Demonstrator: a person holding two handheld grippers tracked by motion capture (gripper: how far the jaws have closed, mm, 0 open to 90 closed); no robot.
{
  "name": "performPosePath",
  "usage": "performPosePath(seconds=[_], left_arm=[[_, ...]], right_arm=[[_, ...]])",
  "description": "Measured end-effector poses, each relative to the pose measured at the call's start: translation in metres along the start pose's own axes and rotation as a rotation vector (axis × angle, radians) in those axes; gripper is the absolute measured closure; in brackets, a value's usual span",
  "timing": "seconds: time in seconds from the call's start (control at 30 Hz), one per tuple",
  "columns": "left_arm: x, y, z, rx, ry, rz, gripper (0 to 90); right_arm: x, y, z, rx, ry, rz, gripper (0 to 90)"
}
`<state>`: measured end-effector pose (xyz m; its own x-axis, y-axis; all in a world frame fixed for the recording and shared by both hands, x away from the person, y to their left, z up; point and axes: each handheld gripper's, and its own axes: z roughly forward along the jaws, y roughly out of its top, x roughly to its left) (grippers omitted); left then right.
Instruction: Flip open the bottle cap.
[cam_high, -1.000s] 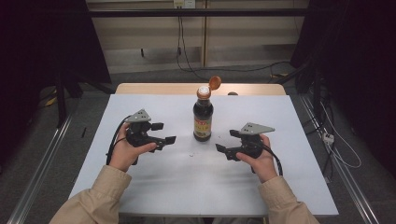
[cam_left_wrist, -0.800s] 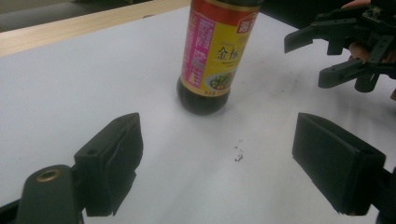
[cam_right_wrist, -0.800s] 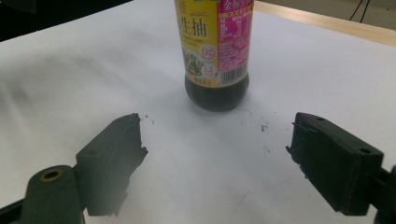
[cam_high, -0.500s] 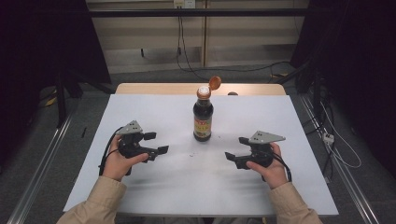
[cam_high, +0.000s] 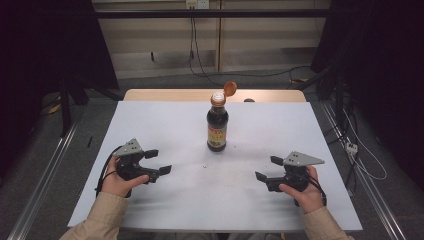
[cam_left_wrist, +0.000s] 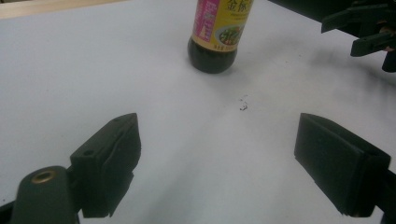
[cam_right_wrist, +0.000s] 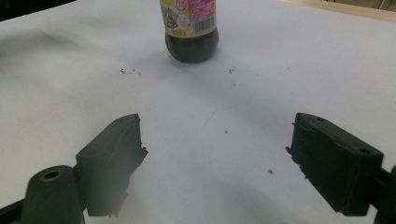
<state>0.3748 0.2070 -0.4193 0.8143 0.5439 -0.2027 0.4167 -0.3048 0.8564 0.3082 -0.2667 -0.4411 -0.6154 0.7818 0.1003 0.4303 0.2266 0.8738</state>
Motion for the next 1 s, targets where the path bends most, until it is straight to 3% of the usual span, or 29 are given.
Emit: performPosePath(seconds=[1.0], left_arm=[[0.001, -0.032, -0.029, 0.006, 0.045, -0.023, 12.7]], right_arm=[[-0.005, -0.021, -0.029, 0.001, -0.062, 0.004, 16.3]])
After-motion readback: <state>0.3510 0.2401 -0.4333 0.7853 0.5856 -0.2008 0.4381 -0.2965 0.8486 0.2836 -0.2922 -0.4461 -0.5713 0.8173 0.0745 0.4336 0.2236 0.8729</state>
